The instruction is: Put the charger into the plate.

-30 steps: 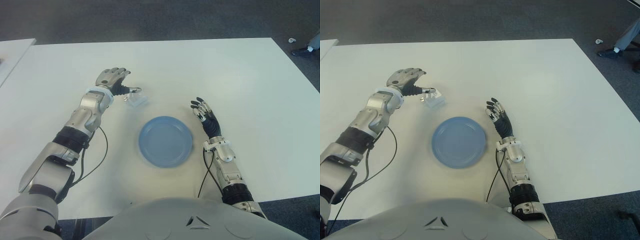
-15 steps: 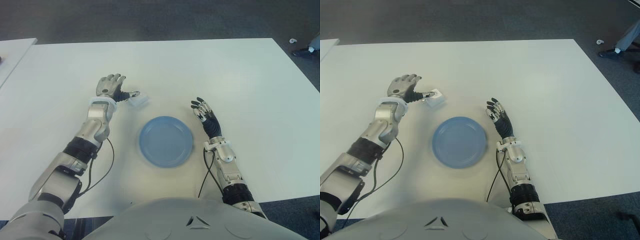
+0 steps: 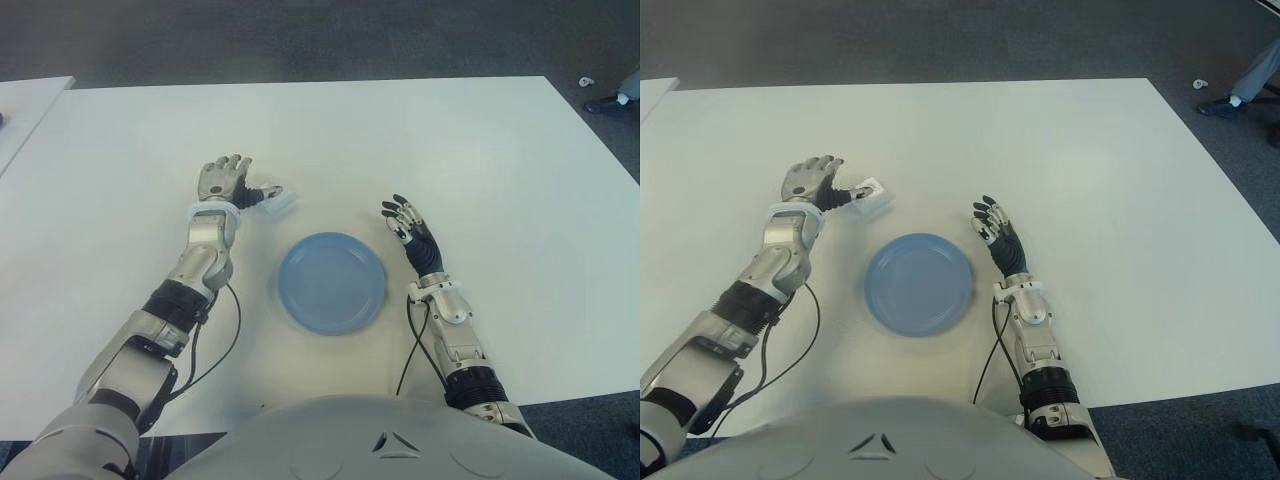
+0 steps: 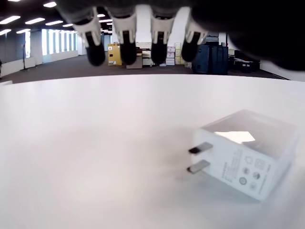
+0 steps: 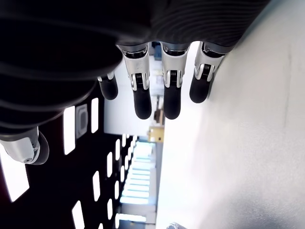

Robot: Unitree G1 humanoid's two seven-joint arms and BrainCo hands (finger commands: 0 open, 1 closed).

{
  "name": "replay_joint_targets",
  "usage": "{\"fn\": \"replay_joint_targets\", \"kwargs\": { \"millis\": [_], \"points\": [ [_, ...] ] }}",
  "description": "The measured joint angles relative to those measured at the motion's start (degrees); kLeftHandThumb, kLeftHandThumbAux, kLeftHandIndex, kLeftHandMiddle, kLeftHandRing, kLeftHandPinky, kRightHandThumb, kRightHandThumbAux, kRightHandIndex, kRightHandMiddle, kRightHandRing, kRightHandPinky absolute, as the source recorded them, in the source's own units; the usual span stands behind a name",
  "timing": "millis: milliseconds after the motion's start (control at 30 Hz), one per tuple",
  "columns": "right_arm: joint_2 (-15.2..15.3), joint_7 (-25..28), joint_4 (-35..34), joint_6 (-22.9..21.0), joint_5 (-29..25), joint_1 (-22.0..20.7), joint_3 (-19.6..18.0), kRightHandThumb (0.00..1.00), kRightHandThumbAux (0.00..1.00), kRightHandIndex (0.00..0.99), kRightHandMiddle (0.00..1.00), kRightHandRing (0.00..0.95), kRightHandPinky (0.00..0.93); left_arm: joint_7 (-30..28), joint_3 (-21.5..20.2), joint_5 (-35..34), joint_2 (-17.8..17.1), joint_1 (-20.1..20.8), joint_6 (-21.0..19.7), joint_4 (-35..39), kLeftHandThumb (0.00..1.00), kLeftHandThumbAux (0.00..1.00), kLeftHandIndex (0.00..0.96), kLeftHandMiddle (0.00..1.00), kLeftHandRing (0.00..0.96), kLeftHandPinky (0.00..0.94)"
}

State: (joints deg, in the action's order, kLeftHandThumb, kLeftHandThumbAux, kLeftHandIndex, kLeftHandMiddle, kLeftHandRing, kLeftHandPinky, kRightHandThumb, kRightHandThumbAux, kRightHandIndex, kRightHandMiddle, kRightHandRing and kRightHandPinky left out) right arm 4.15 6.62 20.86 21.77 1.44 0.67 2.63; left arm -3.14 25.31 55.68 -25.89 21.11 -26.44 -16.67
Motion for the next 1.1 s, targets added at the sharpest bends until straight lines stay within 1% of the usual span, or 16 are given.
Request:
{"fn": "replay_joint_targets", "kwargs": {
  "millis": [400, 700, 867, 1100],
  "points": [
    [-0.04, 0.18, 0.01, -0.01, -0.45, -0.02, -0.14, 0.000, 0.385, 0.077, 0.196, 0.170, 0.110, 0.97, 1.35, 0.18, 0.67, -0.89, 0.31, -0.83, 0.188, 0.125, 0.000, 0.000, 0.000, 0.000],
    [-0.06, 0.10, -0.05, -0.07, -0.46, 0.00, -0.12, 0.000, 0.389, 0.084, 0.195, 0.169, 0.126, 0.97, 3.10, 0.21, 1.33, -1.17, 1.35, -3.24, 0.183, 0.126, 0.000, 0.000, 0.000, 0.000],
    [-0.09, 0.07, -0.14, -0.10, -0.46, 0.08, -0.12, 0.000, 0.385, 0.087, 0.196, 0.169, 0.124, 1.15, 3.93, 0.21, 1.59, -0.92, 2.40, -5.21, 0.177, 0.132, 0.000, 0.000, 0.000, 0.000],
    [-0.15, 0.05, -0.31, -0.20, -0.44, 0.16, -0.11, 0.000, 0.382, 0.085, 0.191, 0.167, 0.128, 1.95, 4.63, 0.08, 1.94, 0.56, 4.42, -8.40, 0.184, 0.134, 0.000, 0.000, 0.000, 0.000]
  ]
}}
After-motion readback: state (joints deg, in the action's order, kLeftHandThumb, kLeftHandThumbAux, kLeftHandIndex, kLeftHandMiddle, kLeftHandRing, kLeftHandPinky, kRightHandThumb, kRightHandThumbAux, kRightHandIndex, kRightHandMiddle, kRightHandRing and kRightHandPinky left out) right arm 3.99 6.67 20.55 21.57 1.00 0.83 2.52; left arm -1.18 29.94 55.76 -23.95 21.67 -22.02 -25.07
